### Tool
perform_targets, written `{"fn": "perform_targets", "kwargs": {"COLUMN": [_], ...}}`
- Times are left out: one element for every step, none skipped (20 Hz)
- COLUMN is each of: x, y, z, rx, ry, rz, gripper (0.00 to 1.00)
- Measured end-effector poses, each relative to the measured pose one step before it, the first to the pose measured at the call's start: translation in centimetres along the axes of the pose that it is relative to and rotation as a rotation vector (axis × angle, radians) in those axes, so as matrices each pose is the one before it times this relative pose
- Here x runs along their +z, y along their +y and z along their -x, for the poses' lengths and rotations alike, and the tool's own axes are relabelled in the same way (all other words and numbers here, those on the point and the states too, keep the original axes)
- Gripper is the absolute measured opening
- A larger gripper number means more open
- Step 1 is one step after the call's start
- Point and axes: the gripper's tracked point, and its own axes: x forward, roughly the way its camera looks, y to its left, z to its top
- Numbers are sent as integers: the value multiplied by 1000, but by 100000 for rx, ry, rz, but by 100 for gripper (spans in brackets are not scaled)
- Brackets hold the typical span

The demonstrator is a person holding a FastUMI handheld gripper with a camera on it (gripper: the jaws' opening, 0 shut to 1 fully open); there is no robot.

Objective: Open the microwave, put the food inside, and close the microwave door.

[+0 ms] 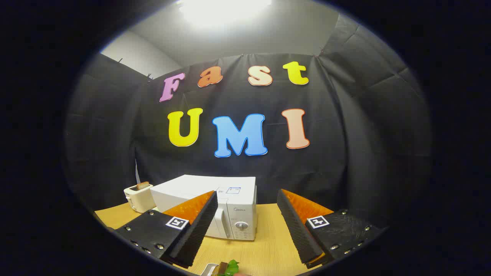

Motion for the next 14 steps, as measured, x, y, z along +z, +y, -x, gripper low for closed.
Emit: {"fn": "perform_targets", "kwargs": {"x": [-193, -69, -242, -110, -235, -128, -129, -3, -116, -31, -156, -59, -55, 31], "y": [75, 131, 36, 55, 132, 223, 261, 105, 168, 128, 178, 229, 169, 185], "z": [-52, 4, 18, -29, -101, -70, -42, -73, -138, -132, -99, -90, -162, -194], "rx": [134, 221, -25, -220, 60, 280, 455, 103, 77, -24, 225, 185, 193, -31], "ry": [277, 282, 260, 232, 266, 455, 220, 159, -9, 223, 185, 183, -70, -287], "rz": [-121, 105, 209, 245, 232, 167, 98, 167, -42, -134, -230, -386, -531, -690], "gripper": [97, 97, 97, 97, 97, 97, 97, 97, 97, 97, 97, 97, 97, 97]}}
